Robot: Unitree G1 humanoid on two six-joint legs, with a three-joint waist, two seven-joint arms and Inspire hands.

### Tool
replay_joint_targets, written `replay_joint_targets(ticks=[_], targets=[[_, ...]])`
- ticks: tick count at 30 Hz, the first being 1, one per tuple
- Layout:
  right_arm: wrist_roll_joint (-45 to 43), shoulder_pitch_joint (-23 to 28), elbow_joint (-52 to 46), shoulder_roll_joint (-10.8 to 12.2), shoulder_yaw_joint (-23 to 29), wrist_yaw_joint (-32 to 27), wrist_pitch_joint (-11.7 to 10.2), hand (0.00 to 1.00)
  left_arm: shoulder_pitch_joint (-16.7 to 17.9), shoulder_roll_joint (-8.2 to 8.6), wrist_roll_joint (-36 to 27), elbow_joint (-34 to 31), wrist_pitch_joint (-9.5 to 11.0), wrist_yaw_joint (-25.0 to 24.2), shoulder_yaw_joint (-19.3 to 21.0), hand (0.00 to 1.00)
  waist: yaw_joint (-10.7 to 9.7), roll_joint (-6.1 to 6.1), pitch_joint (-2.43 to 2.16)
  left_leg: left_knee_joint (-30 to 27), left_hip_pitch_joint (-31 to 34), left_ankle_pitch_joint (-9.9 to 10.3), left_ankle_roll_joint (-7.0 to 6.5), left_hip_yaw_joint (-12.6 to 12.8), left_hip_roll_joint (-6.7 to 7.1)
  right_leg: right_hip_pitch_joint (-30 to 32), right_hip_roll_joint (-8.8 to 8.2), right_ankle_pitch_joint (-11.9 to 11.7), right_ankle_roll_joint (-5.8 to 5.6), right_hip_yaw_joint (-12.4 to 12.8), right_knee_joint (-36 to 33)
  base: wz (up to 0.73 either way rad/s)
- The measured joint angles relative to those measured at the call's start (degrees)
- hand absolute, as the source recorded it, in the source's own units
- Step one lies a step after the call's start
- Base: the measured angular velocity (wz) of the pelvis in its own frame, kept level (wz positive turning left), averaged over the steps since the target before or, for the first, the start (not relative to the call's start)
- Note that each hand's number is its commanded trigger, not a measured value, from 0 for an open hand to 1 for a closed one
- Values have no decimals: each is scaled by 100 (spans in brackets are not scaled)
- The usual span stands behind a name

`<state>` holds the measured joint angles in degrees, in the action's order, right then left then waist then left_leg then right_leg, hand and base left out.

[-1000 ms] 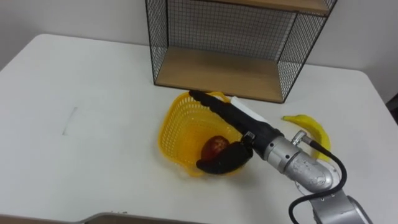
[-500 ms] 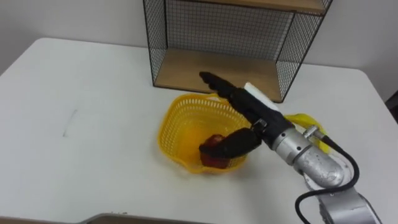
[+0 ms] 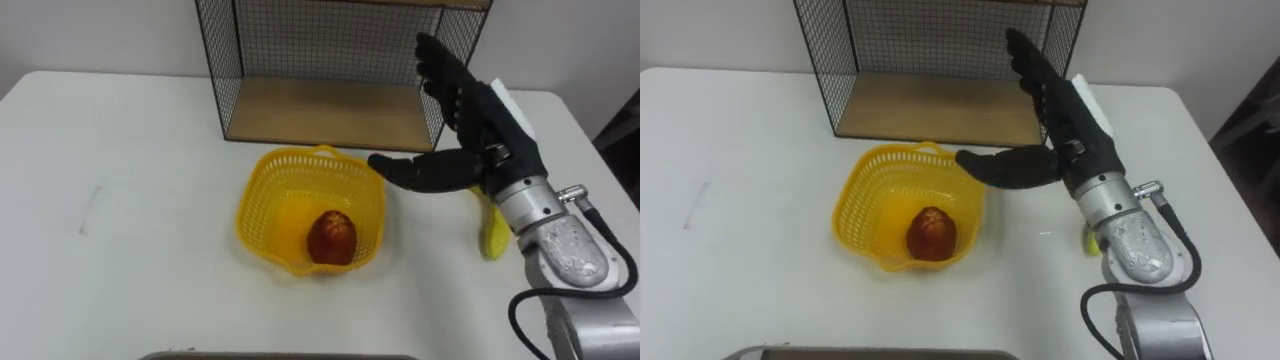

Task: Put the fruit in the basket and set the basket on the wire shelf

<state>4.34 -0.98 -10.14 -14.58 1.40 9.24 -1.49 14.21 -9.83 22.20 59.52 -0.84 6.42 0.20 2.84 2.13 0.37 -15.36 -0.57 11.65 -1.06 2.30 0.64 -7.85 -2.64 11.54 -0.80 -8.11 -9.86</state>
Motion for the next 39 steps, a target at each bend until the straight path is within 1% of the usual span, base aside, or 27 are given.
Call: replay_joint_targets(ticks=[3,5,6,10,13,14,17,19,23,25,29,32,35,36,38,39], targets=[[-108,-8,-11,-1,107,-301,-54,0,5,-8,-5,104,-1,95,200,0,-82,23,-26,12,-3,0,0,-10,2,-25,1,0,0,-11,5,2],[-195,-10,20,-24,150,-543,-73,0,31,-25,-3,173,-7,104,199,0,-95,47,-33,12,-3,-1,0,-5,2,-46,1,0,0,-5,0,0],[-281,-9,125,-46,169,-702,-119,0,57,-24,-3,175,-13,127,198,0,-115,72,-43,-3,-6,-1,0,-3,2,-49,1,0,0,2,0,0],[-511,12,602,-50,219,-1067,-76,0,67,-24,-2,173,-65,153,198,0,-134,144,-43,0,-12,3,-2,-5,0,-93,1,-1,-1,-4,3,0],[-513,12,786,-68,217,-1184,-74,0,66,-22,-3,130,-156,149,197,0,-131,142,-42,-23,-9,4,-3,-6,-2,-91,1,-3,-4,-8,-5,0],[-538,12,895,-106,210,-1214,-76,0,70,-22,-2,91,-176,133,195,0,-120,131,-36,-32,-11,4,-3,-10,-2,-78,2,-4,-3,-7,-7,0],[-562,14,1148,-193,208,-1248,-21,0,72,-17,-1,20,-196,41,191,0,-91,140,-43,-37,-11,4,-4,-10,-2,-40,0,-4,-3,-3,-22,0],[-651,13,1328,-194,204,-1335,13,0,63,7,-3,9,-286,-16,191,0,-90,135,-40,-34,-14,2,-5,-10,0,-36,0,-4,-3,0,-31,0],[-710,11,1759,-198,203,-1524,13,0,57,13,-5,7,-289,-45,183,0,-84,131,-33,-23,-23,1,-5,-7,-3,-45,0,-4,-4,7,-71,0],[-712,12,1982,-198,202,-1657,14,0,41,13,-5,14,-289,-45,184,0,-80,127,-6,-20,-18,1,-5,4,-2,-35,-1,-4,-4,13,-75,0],[-709,12,2126,-216,203,-1788,14,0,60,12,-3,17,-292,-44,192,0,-83,136,5,4,-30,1,-5,8,-1,-56,-2,-2,-6,12,-70,0],[-718,-61,2307,-256,208,-1820,14,0,104,18,-8,13,-296,-44,190,0,-82,164,14,7,-68,1,-5,8,-1,-79,-7,-1,-8,-3,-67,0],[-740,-163,2496,-268,211,-1828,16,0,105,19,-7,-29,-301,-49,194,0,-80,222,32,5,-71,1,-5,7,8,-74,-18,6,-17,-33,-37,0],[-796,-182,2535,-269,210,-1826,34,0,104,19,-6,-40,-302,-52,196,0,-67,249,25,5,-77,1,-6,7,13,-85,-18,6,-17,-33,11,0],[-849,-246,2649,-270,205,-1785,32,0,122,18,-9,-41,-327,-52,195,0,-69,283,28,4,-91,1,-6,7,16,-101,-18,6,-17,-32,22,0],[-849,-302,2834,-271,205,-1781,37,0,130,14,-9,-41,-374,-49,195,0,-70,304,15,0,-104,2,-7,-1,19,-122,-18,6,-17,-38,25,4]])
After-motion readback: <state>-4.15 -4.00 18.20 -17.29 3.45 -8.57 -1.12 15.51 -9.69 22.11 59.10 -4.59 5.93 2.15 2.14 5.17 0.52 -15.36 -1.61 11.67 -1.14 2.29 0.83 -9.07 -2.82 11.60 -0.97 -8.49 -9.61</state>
